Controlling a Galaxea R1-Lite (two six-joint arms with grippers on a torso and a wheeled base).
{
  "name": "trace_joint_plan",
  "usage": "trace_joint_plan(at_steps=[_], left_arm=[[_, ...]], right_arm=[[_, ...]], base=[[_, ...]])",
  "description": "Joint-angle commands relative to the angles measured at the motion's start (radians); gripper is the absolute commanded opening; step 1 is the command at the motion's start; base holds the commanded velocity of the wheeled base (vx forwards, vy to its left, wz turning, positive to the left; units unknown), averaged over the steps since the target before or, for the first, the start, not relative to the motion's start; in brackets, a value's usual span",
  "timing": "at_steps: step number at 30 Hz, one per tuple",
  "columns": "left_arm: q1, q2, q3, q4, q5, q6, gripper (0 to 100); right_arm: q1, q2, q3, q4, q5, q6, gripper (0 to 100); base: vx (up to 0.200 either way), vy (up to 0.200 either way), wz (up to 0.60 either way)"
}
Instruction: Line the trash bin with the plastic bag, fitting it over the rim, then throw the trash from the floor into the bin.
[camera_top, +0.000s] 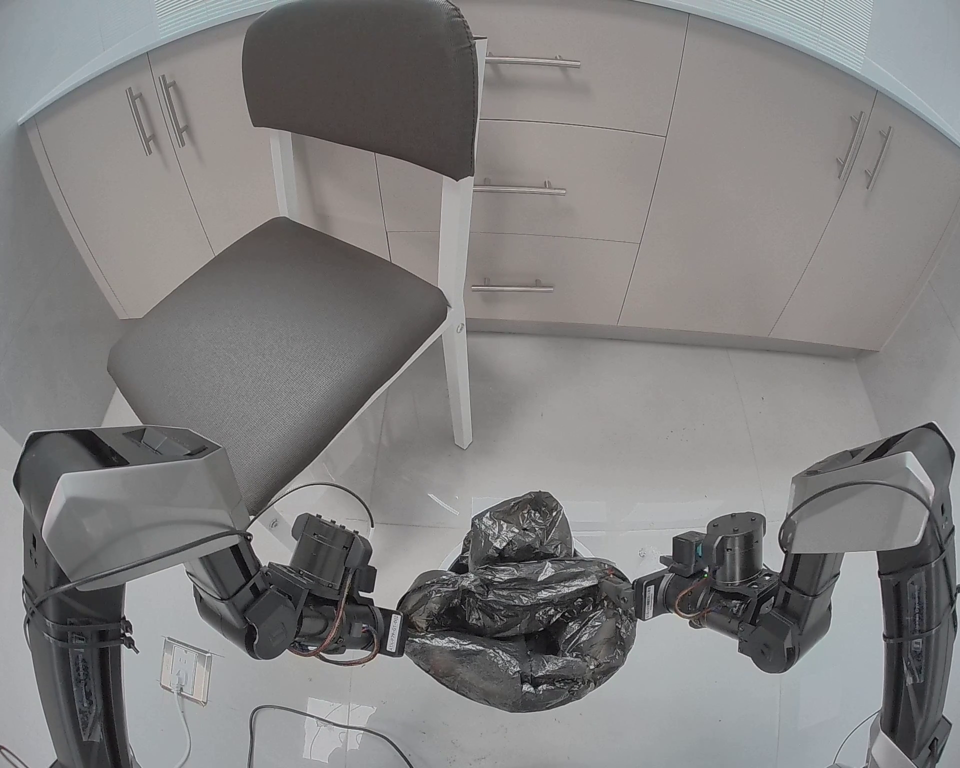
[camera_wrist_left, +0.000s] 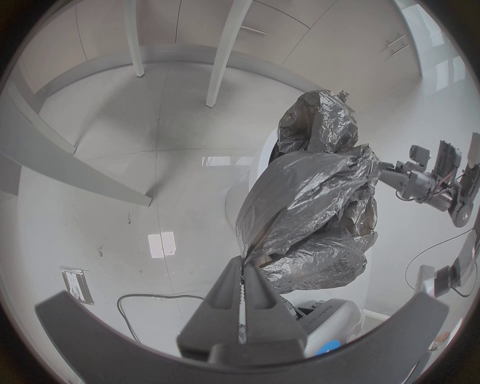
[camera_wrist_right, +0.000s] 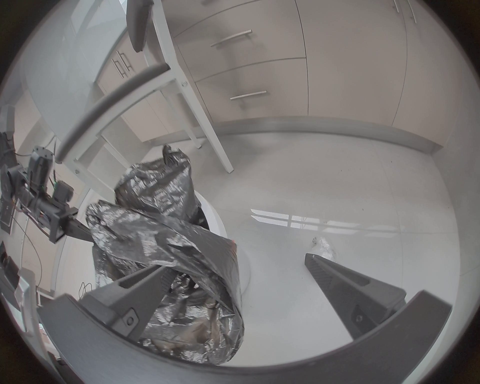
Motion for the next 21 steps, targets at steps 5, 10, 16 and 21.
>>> trace_joint_plan(at_steps=[5, 10, 16, 21], left_arm=[[0.0, 0.008, 0.007, -0.013, 0.0, -0.001, 0], [0.0, 0.008, 0.007, -0.013, 0.0, -0.001, 0], [0.0, 0.008, 0.007, -0.013, 0.0, -0.001, 0], [-0.002, 0.01, 0.009, -0.013, 0.0, -0.001, 0]], right_arm=[[0.076, -0.246, 0.032, 0.072, 0.004, 0.037, 100], [0.142, -0.335, -0.073, 0.29, 0.005, 0.094, 100], [0.174, -0.325, -0.389, 0.656, -0.004, 0.113, 100], [0.189, -0.286, -0.609, 0.879, -0.007, 0.154, 100]], base=[[0.0, 0.0, 0.0], [0.0, 0.0, 0.0], [0.0, 0.0, 0.0], [0.0, 0.0, 0.0]])
